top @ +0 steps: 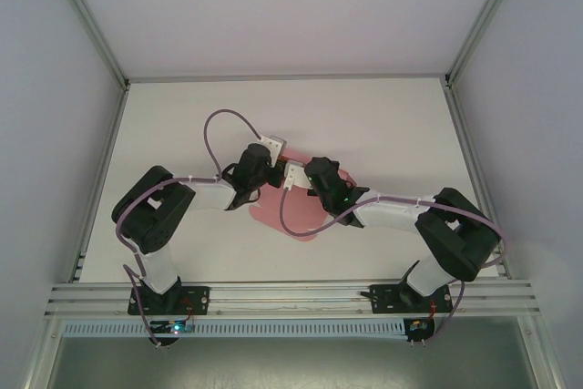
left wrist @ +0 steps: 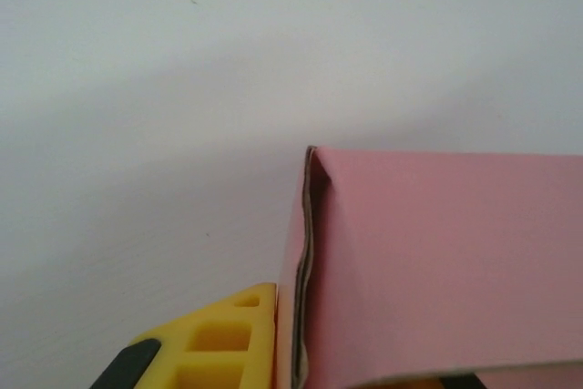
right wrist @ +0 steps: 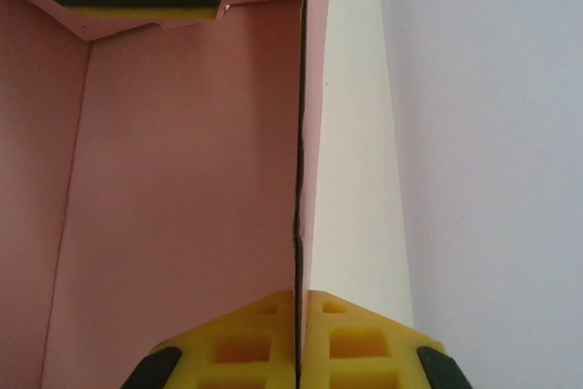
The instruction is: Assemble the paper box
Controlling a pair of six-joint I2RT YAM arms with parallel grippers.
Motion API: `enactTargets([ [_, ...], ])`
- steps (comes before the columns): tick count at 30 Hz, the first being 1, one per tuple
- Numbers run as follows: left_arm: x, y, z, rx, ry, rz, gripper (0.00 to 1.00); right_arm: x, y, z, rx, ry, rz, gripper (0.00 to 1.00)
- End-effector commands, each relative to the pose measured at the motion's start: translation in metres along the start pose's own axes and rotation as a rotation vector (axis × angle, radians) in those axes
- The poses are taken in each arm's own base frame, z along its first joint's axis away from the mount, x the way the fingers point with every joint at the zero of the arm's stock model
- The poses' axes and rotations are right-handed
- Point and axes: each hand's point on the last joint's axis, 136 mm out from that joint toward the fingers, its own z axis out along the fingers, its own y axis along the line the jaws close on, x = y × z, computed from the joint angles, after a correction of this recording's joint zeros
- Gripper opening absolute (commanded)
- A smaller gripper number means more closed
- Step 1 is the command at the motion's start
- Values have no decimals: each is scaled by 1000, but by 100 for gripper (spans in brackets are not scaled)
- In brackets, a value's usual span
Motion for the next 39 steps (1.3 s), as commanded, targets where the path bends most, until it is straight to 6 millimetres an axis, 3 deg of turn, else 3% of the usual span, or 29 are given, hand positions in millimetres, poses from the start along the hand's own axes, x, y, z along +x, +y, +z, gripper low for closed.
enactTargets([
  [1, 69, 108, -15, -513, 125, -47, 9, 8, 38, -12, -152, 6, -47, 0],
  [5, 73, 96, -16, -541, 32, -30, 9, 11, 41, -12, -163, 19, -45, 0],
  [13, 76, 118, -28, -716, 12, -104, 5, 15, 40, -19, -187, 40, -26, 0],
  [21, 86, 131, -34, -779, 61, -129, 9, 26, 41, -18, -191, 84, -10, 0],
  [25, 89, 140, -43, -818, 63, -171, 25, 27, 40, -19, -203, 83, 10, 0],
  [29, 88, 140, -41, -793, 47, -184, 26, 29, 37, -21, -200, 87, 21, 0],
  [32, 83, 125, -27, -662, 6, -199, 17, 26, 39, -21, -216, 69, 30, 0],
  [35, 69, 109, -16, -554, -39, -184, 15, 25, 39, -20, -221, 67, 33, 0],
  [39, 59, 118, -16, -625, -43, -182, 9, 26, 40, -19, -227, 76, 34, 0],
])
